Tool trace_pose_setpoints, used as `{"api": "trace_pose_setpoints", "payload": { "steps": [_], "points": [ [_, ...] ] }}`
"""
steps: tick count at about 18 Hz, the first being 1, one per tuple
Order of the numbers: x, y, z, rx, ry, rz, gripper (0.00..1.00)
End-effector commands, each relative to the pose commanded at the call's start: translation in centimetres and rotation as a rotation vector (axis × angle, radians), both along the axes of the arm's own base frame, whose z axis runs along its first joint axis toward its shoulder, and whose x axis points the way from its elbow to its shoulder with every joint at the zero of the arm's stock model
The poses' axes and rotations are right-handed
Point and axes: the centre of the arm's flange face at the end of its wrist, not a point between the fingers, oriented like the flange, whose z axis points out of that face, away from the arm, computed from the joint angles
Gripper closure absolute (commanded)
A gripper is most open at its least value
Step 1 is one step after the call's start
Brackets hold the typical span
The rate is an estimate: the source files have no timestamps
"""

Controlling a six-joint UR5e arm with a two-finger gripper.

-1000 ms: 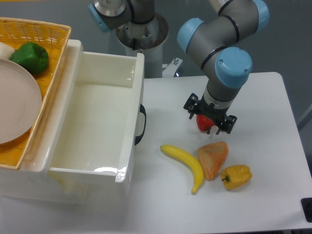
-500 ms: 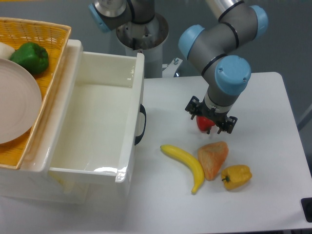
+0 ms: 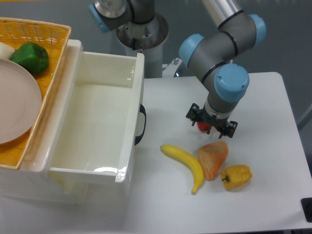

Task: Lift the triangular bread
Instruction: 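Lower the open gripper over the orange triangular bread slice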

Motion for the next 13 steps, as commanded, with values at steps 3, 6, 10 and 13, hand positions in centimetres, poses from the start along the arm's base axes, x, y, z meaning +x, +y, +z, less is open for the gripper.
{"api": "trace_pose_setpoints", "payload": {
  "steps": [3,6,10,13],
  "points": [
    [-0.9,0.4,-1.0,0.009,0.016,0.003,0.0],
    [-1.4,0.7,-2.1,0.015,0.02,0.003,0.0],
    [-1.7,0.9,-3.6,0.008,0.003,0.01,0.0],
    [-2.2,1.2,-4.3,0.006,-0.001,0.01,0.0]
  ]
}}
